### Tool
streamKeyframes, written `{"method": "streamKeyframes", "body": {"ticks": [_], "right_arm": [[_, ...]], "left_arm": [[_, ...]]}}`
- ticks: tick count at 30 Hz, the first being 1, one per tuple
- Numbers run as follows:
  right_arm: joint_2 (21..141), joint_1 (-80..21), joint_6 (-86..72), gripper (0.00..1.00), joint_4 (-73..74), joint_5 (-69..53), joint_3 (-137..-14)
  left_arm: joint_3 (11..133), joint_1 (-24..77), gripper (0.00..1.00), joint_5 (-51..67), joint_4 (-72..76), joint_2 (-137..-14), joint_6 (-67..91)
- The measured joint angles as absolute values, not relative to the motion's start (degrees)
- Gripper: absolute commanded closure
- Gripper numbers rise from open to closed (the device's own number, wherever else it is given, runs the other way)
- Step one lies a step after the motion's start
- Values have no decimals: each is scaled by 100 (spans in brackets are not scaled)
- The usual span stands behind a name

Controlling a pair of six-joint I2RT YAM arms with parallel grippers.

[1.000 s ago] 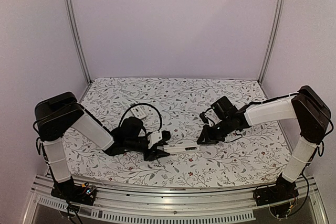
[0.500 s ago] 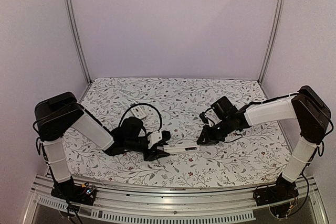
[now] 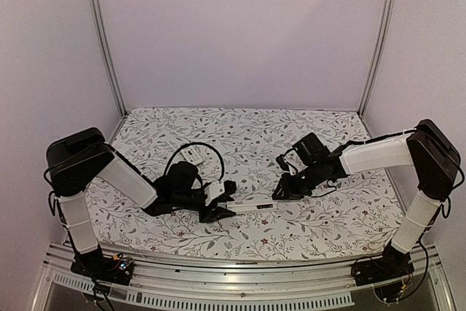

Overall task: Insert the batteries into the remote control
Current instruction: Adjust the battery cover on the remote control without the battery cover.

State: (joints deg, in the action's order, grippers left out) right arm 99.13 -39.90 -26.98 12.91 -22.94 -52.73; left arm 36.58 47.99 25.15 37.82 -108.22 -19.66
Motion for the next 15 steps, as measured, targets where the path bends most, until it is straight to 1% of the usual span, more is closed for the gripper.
{"method": "streamKeyframes", "body": {"ticks": [4, 10, 11, 15], "right_arm": [[9874, -4027, -2698, 81, 1293, -2294, -5273], [9819, -4051, -2593, 73, 1428, -2241, -5295], [9804, -4051, -2532, 70, 1500, -2204, -5321], [9710, -4049, -2139, 54, 1761, -2091, -5586]], "left_arm": [[3658, 4799, 52, 2526, 3782, -10820, -1966], [3632, 4812, 50, 2526, 3782, -10669, -1966], [3627, 4812, 49, 2523, 3782, -10641, -1968], [3579, 4816, 47, 2504, 3780, -10506, -1977]]}}
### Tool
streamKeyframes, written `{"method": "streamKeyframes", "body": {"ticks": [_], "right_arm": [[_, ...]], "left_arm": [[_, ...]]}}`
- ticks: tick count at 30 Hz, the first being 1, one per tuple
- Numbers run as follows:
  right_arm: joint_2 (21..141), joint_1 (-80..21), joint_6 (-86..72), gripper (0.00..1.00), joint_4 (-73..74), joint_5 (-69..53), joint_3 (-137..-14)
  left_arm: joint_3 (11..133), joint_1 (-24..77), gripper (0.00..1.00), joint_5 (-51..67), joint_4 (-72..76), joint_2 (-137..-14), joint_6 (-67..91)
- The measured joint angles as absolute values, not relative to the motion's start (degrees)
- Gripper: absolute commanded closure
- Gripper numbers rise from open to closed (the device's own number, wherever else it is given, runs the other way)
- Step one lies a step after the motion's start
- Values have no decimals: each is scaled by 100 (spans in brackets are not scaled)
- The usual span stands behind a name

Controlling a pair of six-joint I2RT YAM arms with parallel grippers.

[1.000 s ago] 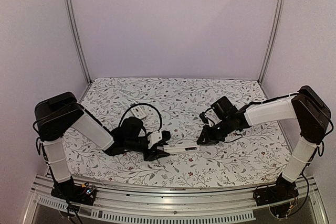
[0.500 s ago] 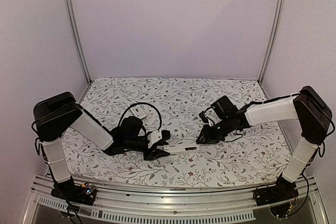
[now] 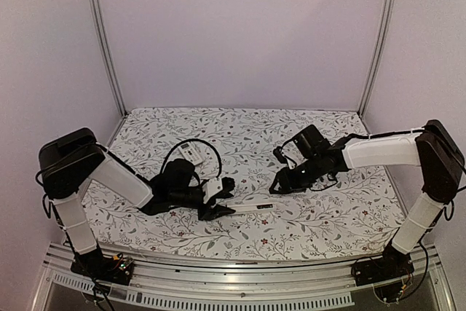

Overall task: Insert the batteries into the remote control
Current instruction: Adjust the battery cover on the remote control without the battery cover.

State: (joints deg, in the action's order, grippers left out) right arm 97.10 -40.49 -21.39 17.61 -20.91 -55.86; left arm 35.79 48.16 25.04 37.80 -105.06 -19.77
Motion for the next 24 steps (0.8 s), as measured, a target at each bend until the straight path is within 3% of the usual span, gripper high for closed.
{"method": "streamKeyframes", "body": {"ticks": [3, 7, 13, 20, 24], "right_arm": [[9612, -4049, -1520, 45, 1865, -2169, -5887], [9590, -4051, -384, 41, 1887, -2556, -6278], [9690, -4053, 1323, 35, 1892, -3262, -6613], [10602, -4311, 2502, 28, 2064, -3450, -7422], [11111, -4519, 2895, 27, 2294, -3400, -7609]], "left_arm": [[3503, 4816, 46, 2495, 3774, -10335, -1966], [3277, 4816, 45, 2475, 3820, -9826, -1778], [2569, 4814, 35, 2014, 4482, -9021, -1118], [1962, 4792, 21, 947, 5273, -8447, -215], [1870, 4781, 19, 552, 5621, -8407, 73]]}}
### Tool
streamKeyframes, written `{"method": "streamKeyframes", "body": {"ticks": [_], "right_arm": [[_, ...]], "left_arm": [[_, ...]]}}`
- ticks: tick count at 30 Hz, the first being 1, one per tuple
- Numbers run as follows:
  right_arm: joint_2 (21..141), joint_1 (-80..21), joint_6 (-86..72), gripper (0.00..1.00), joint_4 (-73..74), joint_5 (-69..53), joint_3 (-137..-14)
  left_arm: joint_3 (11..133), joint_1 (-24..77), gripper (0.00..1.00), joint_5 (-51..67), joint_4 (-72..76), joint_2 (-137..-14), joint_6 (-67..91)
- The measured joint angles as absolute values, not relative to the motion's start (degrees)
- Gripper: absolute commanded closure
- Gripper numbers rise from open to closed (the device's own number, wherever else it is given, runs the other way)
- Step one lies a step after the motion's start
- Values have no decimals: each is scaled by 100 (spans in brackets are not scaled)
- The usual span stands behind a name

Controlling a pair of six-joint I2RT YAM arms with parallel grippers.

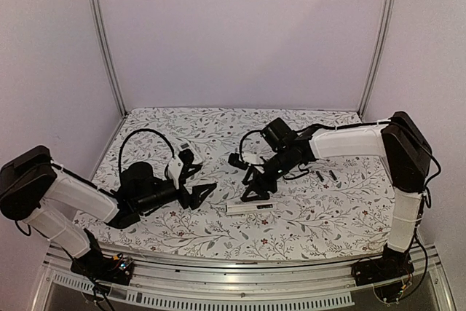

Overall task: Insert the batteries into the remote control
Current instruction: Adjust the battery cover on the remote control without the battery cover.

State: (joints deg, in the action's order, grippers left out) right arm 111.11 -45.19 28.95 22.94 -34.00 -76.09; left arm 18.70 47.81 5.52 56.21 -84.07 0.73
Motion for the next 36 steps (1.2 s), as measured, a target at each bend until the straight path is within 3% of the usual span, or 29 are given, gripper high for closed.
{"method": "streamKeyframes", "body": {"ticks": [25, 36], "right_arm": [[12147, -4650, 3306, 38, 3111, -3680, -8108], [12147, -4733, 3319, 51, 3146, -3607, -8106]], "left_arm": [[1848, 4755, 19, 193, 5872, -8630, 163], [1850, 4709, 19, 56, 5784, -8628, -25]]}}
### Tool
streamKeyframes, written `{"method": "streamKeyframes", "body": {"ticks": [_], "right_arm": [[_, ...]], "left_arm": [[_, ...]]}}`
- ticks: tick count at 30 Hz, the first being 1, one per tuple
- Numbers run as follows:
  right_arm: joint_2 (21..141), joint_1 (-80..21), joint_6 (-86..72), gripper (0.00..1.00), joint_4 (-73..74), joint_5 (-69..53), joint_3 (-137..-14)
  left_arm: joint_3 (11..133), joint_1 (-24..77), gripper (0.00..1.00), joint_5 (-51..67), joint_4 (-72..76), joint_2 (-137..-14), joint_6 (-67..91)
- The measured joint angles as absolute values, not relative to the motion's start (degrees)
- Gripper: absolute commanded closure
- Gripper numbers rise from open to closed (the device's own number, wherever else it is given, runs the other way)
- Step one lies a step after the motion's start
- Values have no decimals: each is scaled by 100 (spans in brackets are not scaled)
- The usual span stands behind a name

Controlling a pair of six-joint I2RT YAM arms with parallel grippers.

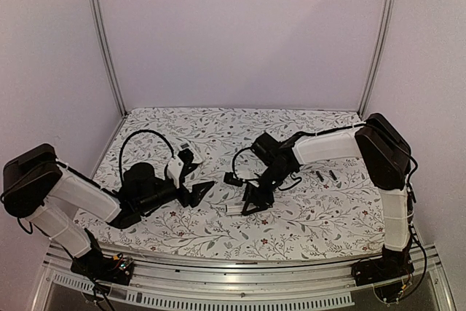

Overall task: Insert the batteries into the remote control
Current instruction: Adjust the battery cover on the remote control without the battery cover.

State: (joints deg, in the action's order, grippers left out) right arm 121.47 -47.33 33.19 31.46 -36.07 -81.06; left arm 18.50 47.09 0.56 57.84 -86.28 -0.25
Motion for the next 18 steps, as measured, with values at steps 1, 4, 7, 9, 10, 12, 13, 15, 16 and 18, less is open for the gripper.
{"method": "streamKeyframes", "body": {"ticks": [1, 4, 7, 9, 10, 12, 13, 15, 16, 18], "right_arm": [[12147, -4748, 3319, 52, 3144, -3590, -8103], [12147, -4775, 3321, 56, 3105, -3533, -8093], [12110, -4790, 3299, 60, 2987, -3459, -8018], [12073, -4803, 3293, 62, 2897, -3406, -7950], [12057, -4812, 3291, 63, 2867, -3385, -7924], [12027, -4836, 3273, 65, 2827, -3326, -7876], [12018, -4853, 3260, 66, 2816, -3306, -7863], [11992, -4888, 3245, 68, 2792, -3240, -7841], [11972, -4906, 3234, 68, 2786, -3197, -7832], [11939, -4917, 3227, 70, 2773, -3142, -7830]], "left_arm": [[1850, 4705, 19, 36, 5780, -8628, -40], [1848, 4685, 19, -71, 5776, -8628, -69], [1850, 4659, 19, -145, 5774, -8628, -89], [1852, 4646, 19, -196, 5765, -8628, -89], [1855, 4641, 19, -211, 5756, -8628, -91], [1861, 4630, 19, -231, 5754, -8628, -95], [1861, 4626, 19, -237, 5752, -8628, -102], [1861, 4615, 19, -248, 5752, -8628, -110], [1863, 4609, 19, -248, 5752, -8628, -110], [1865, 4600, 19, -266, 5752, -8628, -110]]}}
